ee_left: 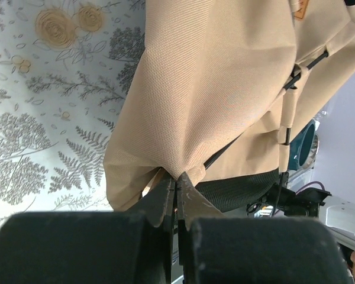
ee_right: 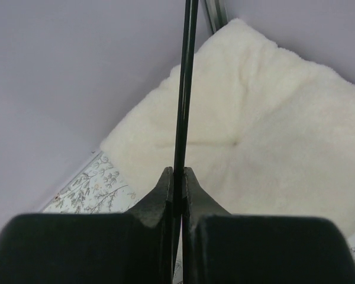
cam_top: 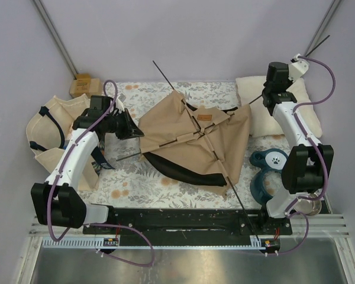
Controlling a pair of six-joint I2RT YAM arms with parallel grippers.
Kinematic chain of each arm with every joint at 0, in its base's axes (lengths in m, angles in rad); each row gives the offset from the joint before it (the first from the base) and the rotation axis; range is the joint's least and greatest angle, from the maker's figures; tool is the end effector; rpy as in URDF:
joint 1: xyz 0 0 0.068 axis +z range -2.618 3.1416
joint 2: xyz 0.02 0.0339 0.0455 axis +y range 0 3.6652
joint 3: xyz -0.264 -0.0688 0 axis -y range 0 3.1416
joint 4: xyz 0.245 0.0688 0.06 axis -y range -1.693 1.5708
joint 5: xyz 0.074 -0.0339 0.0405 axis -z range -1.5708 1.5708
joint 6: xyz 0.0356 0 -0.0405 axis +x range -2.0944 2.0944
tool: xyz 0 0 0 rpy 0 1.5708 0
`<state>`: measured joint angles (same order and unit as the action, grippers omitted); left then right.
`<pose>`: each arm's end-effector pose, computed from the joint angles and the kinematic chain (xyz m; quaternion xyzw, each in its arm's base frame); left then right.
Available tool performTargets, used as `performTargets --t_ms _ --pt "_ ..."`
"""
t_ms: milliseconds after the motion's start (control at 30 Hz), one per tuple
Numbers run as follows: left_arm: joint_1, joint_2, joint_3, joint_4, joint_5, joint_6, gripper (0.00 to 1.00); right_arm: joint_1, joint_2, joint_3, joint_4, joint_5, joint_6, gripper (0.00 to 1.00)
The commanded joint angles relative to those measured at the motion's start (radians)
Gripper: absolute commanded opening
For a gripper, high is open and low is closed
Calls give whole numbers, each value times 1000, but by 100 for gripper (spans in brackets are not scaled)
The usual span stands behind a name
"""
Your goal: Set up the pet tent
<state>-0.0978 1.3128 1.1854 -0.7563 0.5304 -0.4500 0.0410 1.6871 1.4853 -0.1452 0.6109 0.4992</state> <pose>0.2666 -0.0443 0.3162 -0.0723 0.9101 -0.3255 0.2462 0.4002 -0.0040 0.3503 0.3455 0.7210 -0.0911 0.5937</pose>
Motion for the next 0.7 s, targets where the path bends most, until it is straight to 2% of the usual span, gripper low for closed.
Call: performTargets --t_ms 0,33,67,100,167,233,367,433,600,667 --pt "10 26 2 149 89 -13 0 -13 0 32 72 -6 -47 8" --pt "9 35 -16 178 104 -25 0 -12 3 24 59 -19 -31 15" --pt "7 49 -30 201 117 -33 0 -13 3 17 46 -23 -15 34" --pt "9 60 -42 222 118 -38 0 -12 0 9 32 -26 7 47" --pt "6 81 -61 259 123 -42 0 -13 -13 -5 -7 -51 38 68" --pt "7 98 -73 279 115 -42 0 -13 -41 -20 -62 -88 88 78" --pt "6 128 -93 304 118 -36 0 11 -131 -62 -184 -220 203 81" --pt "7 132 -96 308 112 -38 0 55 -185 -98 -226 -266 243 76" --pt "7 123 -104 327 92 -52 0 258 -262 -198 -220 -381 327 72" --pt "7 123 -104 330 91 -58 0 325 -264 -244 -186 -453 401 66"
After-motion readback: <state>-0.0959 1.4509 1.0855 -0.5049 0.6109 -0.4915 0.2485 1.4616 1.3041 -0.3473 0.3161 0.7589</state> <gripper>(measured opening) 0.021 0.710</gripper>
